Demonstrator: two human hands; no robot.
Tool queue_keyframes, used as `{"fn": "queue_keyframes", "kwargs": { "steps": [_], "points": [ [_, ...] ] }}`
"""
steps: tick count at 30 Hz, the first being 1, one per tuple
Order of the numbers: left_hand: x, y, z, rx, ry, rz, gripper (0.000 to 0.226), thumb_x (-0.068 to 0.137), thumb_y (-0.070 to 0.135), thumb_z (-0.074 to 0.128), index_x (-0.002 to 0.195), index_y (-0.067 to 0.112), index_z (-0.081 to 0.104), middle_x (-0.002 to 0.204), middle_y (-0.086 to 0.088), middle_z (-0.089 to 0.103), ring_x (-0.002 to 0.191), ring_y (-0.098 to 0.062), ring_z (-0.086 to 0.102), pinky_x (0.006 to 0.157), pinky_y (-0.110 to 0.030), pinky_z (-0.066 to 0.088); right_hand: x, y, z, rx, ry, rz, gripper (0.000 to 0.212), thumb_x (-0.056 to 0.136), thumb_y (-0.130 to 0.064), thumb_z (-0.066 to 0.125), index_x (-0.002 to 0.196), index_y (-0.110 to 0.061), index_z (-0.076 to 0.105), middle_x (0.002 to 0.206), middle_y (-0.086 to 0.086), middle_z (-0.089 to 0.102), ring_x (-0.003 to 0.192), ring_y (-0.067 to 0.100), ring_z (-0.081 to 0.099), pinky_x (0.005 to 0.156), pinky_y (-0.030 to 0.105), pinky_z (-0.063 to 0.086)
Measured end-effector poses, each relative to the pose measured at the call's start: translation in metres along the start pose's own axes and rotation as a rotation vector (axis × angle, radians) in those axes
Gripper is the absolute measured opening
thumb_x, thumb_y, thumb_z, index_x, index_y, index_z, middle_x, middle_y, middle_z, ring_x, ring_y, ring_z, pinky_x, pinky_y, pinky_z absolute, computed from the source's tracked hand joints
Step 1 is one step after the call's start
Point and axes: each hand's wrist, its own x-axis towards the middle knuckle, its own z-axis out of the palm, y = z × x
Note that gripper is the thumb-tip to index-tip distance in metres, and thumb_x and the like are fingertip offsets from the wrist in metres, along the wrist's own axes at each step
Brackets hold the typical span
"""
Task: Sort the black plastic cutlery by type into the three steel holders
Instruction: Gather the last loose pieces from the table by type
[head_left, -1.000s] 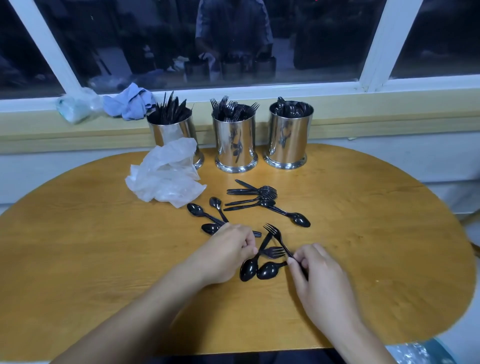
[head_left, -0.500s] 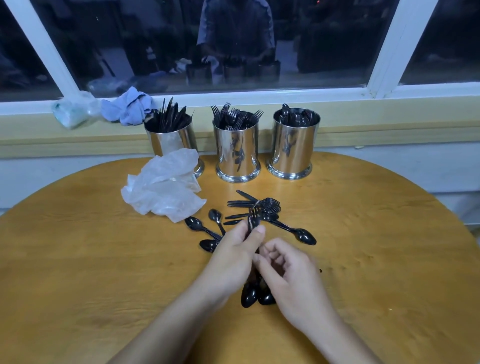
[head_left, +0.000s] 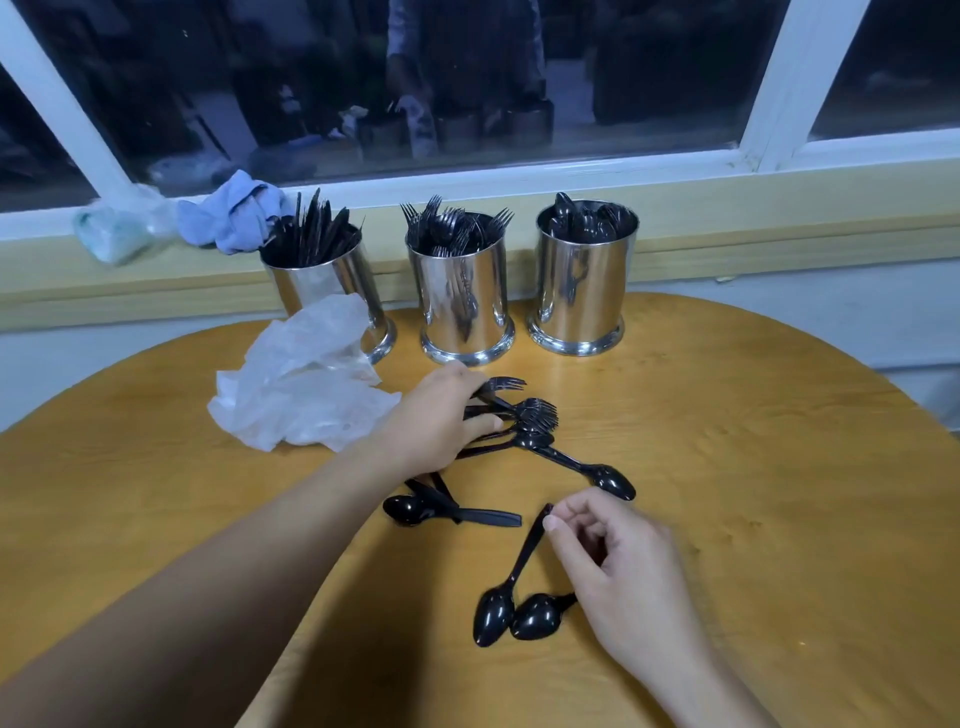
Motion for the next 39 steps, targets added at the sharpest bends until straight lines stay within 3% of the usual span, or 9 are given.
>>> {"fn": "queue_keyframes", "kwargs": {
  "steps": [4,10,14,16,19,22,24,32,39],
  "points": [
    [0.005,0.006,0.005,0.047,-0.030,0.029,0.033,0.103,0.049,0.076,0.117,0.021,0.063,0.116,0.004,0.062,0.116,-0.018,0.052,0.094,-0.040,0.050,0.001,-0.001,-0.002,0.005,0.005,0.010,0.014,0.100,-0.033,0.077,0.089,-0.039,0.069,0.087,-0.017,0.072,0.089,0.012,0.069,0.069,0.024,0.053],
    [0.004,0.009,0.013,0.064,-0.026,0.062,0.027,0.103,0.041,0.077,0.107,0.027,0.055,0.102,0.010,0.061,0.105,-0.017,0.049,0.086,-0.042,0.050,0.001,-0.001,-0.001,-0.015,-0.007,0.007,0.013,0.100,-0.034,0.075,0.090,-0.039,0.069,0.089,-0.017,0.072,0.090,0.012,0.069,0.071,0.028,0.054],
    [0.001,0.005,0.013,0.091,-0.050,0.091,0.018,0.106,0.034,0.072,0.103,0.028,0.056,0.095,0.012,0.063,0.101,-0.016,0.051,0.084,-0.042,0.051,0.005,-0.003,-0.003,0.026,0.002,0.038,0.012,0.099,-0.032,0.077,0.090,-0.036,0.071,0.089,-0.018,0.072,0.093,0.009,0.069,0.075,0.022,0.052],
    [0.001,0.005,0.012,0.074,-0.045,0.102,0.017,0.106,0.033,0.073,0.111,0.027,0.058,0.093,0.012,0.064,0.102,-0.017,0.054,0.082,-0.039,0.051,0.010,-0.005,-0.004,0.034,-0.012,0.051,0.013,0.098,-0.030,0.078,0.088,-0.035,0.071,0.088,-0.018,0.072,0.092,0.008,0.068,0.074,0.018,0.050],
    [0.004,0.007,0.009,0.064,-0.065,0.137,0.042,0.106,0.030,0.074,0.143,0.031,0.056,0.095,0.012,0.067,0.101,-0.012,0.055,0.083,-0.036,0.051,0.023,-0.004,-0.005,0.014,-0.026,0.069,0.014,0.097,-0.031,0.079,0.086,-0.033,0.071,0.085,-0.018,0.071,0.086,0.008,0.066,0.070,0.017,0.048],
    [0.009,0.008,0.009,0.143,-0.104,0.135,0.012,0.106,0.029,0.072,0.104,0.020,0.064,0.093,0.007,0.063,0.093,-0.016,0.055,0.086,-0.045,0.054,0.029,-0.004,-0.005,0.011,-0.050,0.074,0.015,0.097,-0.030,0.079,0.085,-0.032,0.071,0.081,-0.016,0.070,0.079,0.009,0.065,0.066,0.017,0.046],
    [0.012,0.007,0.008,0.197,-0.100,0.153,0.019,0.106,0.025,0.067,0.092,0.022,0.056,0.092,0.006,0.059,0.094,-0.019,0.052,0.085,-0.046,0.053,0.030,-0.005,-0.005,0.008,-0.057,0.077,0.016,0.098,-0.030,0.079,0.085,-0.032,0.070,0.080,-0.016,0.070,0.077,0.009,0.064,0.064,0.016,0.045],
    [0.003,0.006,0.005,0.142,-0.028,0.161,0.018,0.108,0.022,0.063,0.091,0.024,0.055,0.093,0.006,0.052,0.091,-0.019,0.053,0.070,-0.036,0.039,0.031,-0.008,-0.008,0.018,-0.052,0.102,0.013,0.098,-0.031,0.078,0.086,-0.030,0.072,0.080,-0.016,0.070,0.074,0.007,0.062,0.063,0.013,0.042],
    [-0.036,0.024,-0.023,-0.251,0.187,0.077,0.015,0.112,0.030,0.064,0.098,0.031,0.068,0.104,0.004,0.051,0.102,-0.012,0.054,0.090,-0.029,0.046,0.035,-0.021,-0.015,0.044,0.016,0.062,0.012,0.099,-0.030,0.078,0.088,-0.032,0.073,0.080,-0.017,0.070,0.078,0.008,0.065,0.066,0.014,0.047]
  ]
}}
